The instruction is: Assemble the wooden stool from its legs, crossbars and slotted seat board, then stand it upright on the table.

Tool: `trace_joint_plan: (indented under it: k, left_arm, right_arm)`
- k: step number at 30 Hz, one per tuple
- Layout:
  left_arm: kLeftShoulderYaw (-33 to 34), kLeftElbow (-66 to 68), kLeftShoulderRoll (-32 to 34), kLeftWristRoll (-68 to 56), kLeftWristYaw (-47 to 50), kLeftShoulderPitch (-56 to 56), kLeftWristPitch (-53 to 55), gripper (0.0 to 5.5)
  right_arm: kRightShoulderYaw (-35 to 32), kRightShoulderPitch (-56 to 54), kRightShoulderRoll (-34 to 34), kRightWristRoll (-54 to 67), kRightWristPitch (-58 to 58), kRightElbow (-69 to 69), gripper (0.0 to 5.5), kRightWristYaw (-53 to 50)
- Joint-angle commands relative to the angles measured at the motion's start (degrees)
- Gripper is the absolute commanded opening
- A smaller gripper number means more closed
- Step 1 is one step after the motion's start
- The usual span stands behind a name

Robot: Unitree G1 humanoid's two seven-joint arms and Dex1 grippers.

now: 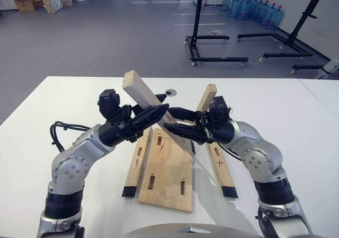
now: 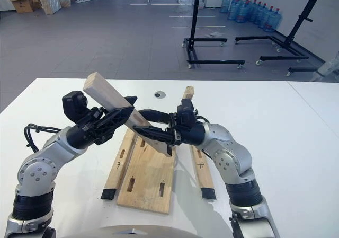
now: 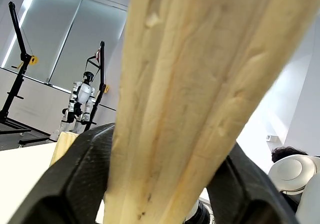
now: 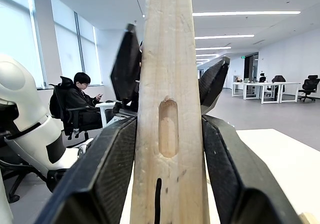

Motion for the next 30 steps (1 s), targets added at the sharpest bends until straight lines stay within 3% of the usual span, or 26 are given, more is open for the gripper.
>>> trace_joint_plan:
  k: [1, 6, 7, 10, 16, 21, 24, 30]
  left_arm:
    - [-1.8, 1.0, 0.9, 4.0, 0.3, -1.2, -0.1, 2.38]
    - [-1.1, 0.5, 1.7, 4.4, -1.6, -0.3, -0.3, 2.27]
    - [-1.3, 0.5, 1.8, 5.3, -1.6, -0.2, -0.6, 2.27]
    - [-1.2, 0.5, 1.8, 7.9, -1.7, 0.4, -2.3, 2.15]
    - [4.8, 4.7, 2.1, 9.2, -5.5, 0.5, -7.5, 2.1]
    - [6.6, 10.3, 9.8, 18.0, -13.3, 1.0, -11.5, 2.1]
    - [2.2, 15.9, 14.9, 25.4, -22.4, -1.1, -14.6, 2.1]
    - [-1.6, 32.7, 12.1, 33.9, -29.5, -13.2, -24.5, 2.09]
  right_arm:
    - [0.1, 0.1, -0.5, -1.3, -1.2, -0.3, 1.98, 0.9]
    - [0.4, -0.1, -1.2, -1.8, 0.9, 0.8, 1.98, -0.2]
    - [0.3, -0.6, -1.2, -3.3, 1.2, 1.7, 2.35, -2.3]
    - [0.2, 0.0, -2.7, -4.2, 1.9, 2.1, 2.78, -2.9]
    - [-1.7, 1.5, -6.7, -4.5, 1.7, 3.0, 3.74, -0.7]
    - [-8.3, -1.3, -10.3, -3.7, 0.5, 4.4, 3.74, -1.0]
    - [-12.1, -4.7, -12.8, -2.7, 1.2, 4.3, 3.74, -1.3]
    - [-14.9, -12.7, -14.3, -1.3, 1.3, 7.1, 3.74, -0.1]
